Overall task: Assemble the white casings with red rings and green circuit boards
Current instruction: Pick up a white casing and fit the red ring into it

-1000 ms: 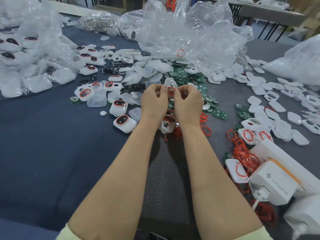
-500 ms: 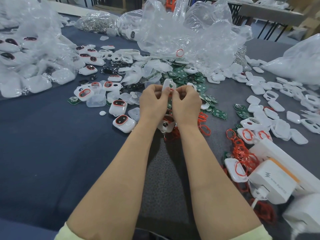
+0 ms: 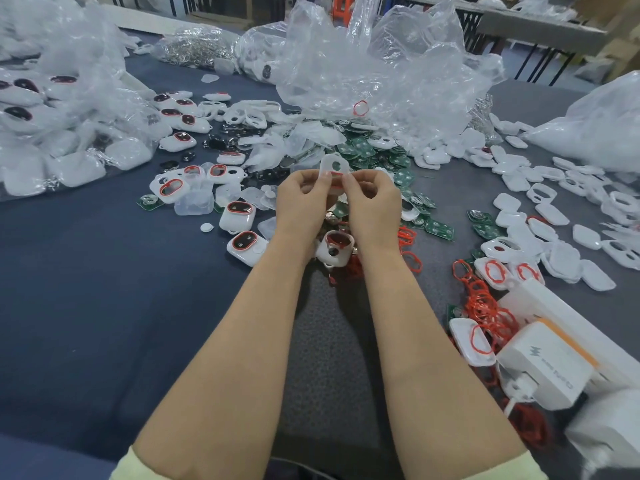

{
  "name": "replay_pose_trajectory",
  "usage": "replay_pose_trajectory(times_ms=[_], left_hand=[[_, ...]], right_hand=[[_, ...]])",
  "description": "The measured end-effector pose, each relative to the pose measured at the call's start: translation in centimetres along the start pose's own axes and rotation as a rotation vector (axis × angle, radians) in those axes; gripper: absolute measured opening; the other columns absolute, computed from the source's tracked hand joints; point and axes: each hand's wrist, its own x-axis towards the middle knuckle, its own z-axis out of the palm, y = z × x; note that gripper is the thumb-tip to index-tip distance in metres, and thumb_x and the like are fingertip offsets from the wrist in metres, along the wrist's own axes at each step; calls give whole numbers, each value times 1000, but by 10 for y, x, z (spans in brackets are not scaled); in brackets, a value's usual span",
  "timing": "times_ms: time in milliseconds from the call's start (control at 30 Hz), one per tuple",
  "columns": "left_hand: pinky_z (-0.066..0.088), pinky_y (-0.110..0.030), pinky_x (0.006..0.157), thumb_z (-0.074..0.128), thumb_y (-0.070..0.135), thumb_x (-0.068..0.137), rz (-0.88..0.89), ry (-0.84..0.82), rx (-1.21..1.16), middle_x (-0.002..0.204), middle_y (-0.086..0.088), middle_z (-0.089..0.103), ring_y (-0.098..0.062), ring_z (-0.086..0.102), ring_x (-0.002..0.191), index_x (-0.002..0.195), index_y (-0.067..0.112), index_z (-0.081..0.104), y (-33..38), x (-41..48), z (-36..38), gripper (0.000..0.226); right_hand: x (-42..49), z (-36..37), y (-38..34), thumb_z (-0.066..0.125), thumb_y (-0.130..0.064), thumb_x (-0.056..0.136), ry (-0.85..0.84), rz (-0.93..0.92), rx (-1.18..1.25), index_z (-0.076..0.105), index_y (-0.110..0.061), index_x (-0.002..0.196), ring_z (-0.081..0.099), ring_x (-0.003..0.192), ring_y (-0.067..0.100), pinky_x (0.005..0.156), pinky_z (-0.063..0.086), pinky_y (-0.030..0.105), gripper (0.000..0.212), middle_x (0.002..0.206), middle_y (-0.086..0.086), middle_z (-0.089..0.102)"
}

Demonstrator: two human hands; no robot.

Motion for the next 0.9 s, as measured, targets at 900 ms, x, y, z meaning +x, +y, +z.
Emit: replay_pose_trajectory(times_ms=[900], left_hand=[[53,-41,94,52,8,97,78,-36,5,90,-12,66,-22,63,90,100,-1,59,4,-6,0,12]], right_hand=[[-2,-1,0,59,-10,91,63,-229,-254,61,-2,88,54,78,19,71,39,26,9,81,5,61]])
